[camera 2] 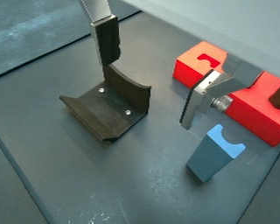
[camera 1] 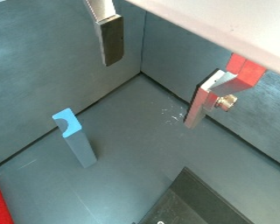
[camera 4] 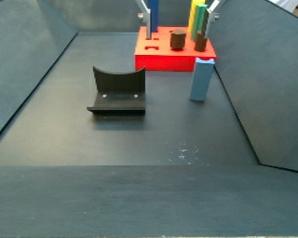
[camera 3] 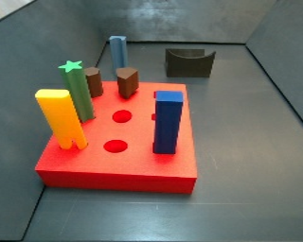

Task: Pick up the arch object. Move up. Rotate the arch object. Move to above the board. Insert the arch object.
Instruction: Pick up the arch object.

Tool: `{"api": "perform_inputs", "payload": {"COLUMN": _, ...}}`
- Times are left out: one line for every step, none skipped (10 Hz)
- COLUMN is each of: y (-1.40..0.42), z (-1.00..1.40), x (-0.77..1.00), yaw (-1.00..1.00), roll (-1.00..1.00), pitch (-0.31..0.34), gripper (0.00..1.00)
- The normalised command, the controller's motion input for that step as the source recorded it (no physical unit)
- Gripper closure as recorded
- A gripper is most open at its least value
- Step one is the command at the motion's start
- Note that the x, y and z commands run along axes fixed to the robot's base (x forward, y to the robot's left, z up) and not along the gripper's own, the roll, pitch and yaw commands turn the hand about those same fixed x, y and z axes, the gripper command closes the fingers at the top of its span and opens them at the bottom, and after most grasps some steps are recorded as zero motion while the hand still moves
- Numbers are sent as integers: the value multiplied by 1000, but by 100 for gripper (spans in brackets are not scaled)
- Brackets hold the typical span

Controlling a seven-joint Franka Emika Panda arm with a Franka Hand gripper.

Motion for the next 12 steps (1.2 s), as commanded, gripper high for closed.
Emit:
{"api": "perform_inputs", "payload": {"y": -91, "z": -80, "x": -291, "yaw": -120, "roll": 0, "pitch": 0, "gripper": 0}}
{"api": "perform_inputs", "payload": {"y": -357, "z": -374, "x": -580, "yaw": -311, "roll": -54, "pitch": -6, "gripper": 0}}
{"api": "perform_inputs", "payload": {"y": -494, "z": -446, "x": -594, "yaw": -269, "roll": -19, "pitch": -6, "gripper": 0}}
{"api": "perform_inputs", "payload": {"y": -403, "z": -411, "x": -580, "yaw": -346, "roll": 0, "pitch": 0, "gripper": 0}}
{"api": "perform_inputs", "payload": {"y": -334, "z": -334, "x": -431, "yaw": -391, "roll": -24, "pitch": -10, "gripper": 0}}
{"api": "perform_inputs", "payload": {"y": -203, "z": -320, "x": -297, "yaw": -180, "roll": -26, "pitch": -20, "gripper": 0}}
{"api": "perform_inputs", "payload": {"y": -129, "z": -360, "x": -349, "yaw": -83, "roll": -23, "pitch": 0, "gripper": 0}}
{"api": "perform_inputs", "payload": {"y": -109, "z": -340, "x": -420, "yaw": -66, "roll": 0, "pitch": 0, "gripper": 0}}
{"api": "perform_inputs", "payload": {"y": -94, "z": -351, "x": -409, "yaw": -17, "roll": 0, "pitch": 0, "gripper": 0}}
{"api": "perform_inputs", "payload": {"y": -97, "z": -409, "x": -509, "yaw": 0, "roll": 0, "pitch": 0, "gripper": 0}}
{"api": "perform_inputs", "payload": {"y": -106, "z": -397, "x": -326, "yaw": 0, "roll": 0, "pitch": 0, "gripper": 0}}
{"api": "perform_inputs", "payload": {"y": -163, "z": -269, "x": 0, "yaw": -129, "roll": -70, "pitch": -33, "gripper": 0}}
